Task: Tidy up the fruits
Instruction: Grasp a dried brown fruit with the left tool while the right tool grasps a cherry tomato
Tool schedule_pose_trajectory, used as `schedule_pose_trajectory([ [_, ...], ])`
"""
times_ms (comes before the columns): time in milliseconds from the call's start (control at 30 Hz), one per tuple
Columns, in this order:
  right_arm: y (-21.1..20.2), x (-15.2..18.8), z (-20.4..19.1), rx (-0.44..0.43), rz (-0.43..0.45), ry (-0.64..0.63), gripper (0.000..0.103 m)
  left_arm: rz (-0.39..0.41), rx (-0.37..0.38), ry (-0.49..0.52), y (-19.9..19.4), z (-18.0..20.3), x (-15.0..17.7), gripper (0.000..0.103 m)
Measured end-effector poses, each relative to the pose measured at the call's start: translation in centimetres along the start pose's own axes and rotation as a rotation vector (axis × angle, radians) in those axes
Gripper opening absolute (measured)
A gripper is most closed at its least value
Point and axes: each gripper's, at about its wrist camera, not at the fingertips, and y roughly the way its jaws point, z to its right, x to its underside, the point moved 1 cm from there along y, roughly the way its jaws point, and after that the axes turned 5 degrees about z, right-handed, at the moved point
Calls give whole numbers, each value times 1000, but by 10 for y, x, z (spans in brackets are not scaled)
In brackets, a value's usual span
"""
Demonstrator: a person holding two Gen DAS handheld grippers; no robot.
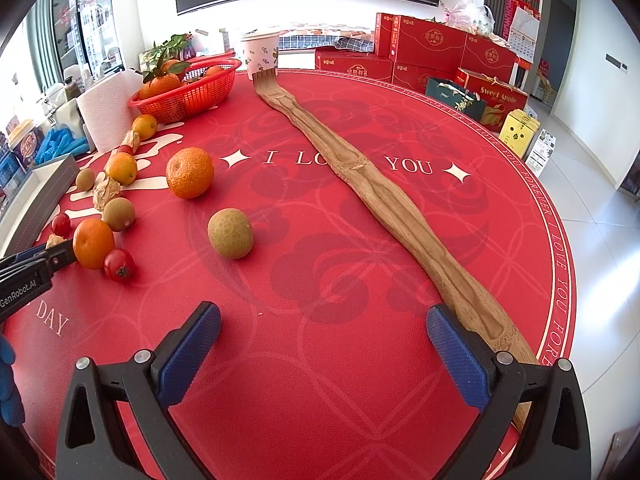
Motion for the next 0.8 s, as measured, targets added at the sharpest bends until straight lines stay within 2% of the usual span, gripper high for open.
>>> schedule_pose_trajectory([
  [200,0,-1,-2,2,-7,5,103,37,28,14,-1,-8,3,29],
  [300,-3,4,-18,-47,-10,-37,103,37,55,12,-1,-12,2,30],
  [433,-4,3,-59,-143,-31,-154,103,38,82,20,-1,-14,1,30],
  [500,-1,-2,-71,-188,-36,-165,103,38,101,16,-1,-17,1,30],
  [600,8,-8,-87,-187,-34,-190,100,39,146,0,-2,-25,2,28],
  [700,7,-13,-101,-196,-10,-219,74,40,165,-15,-4,-33,4,27],
  [767,4,-16,-105,-204,-4,-228,37,35,181,-34,-5,-39,4,27],
  [800,5,-17,-107,-201,-2,-227,27,33,194,-46,-6,-42,4,27],
])
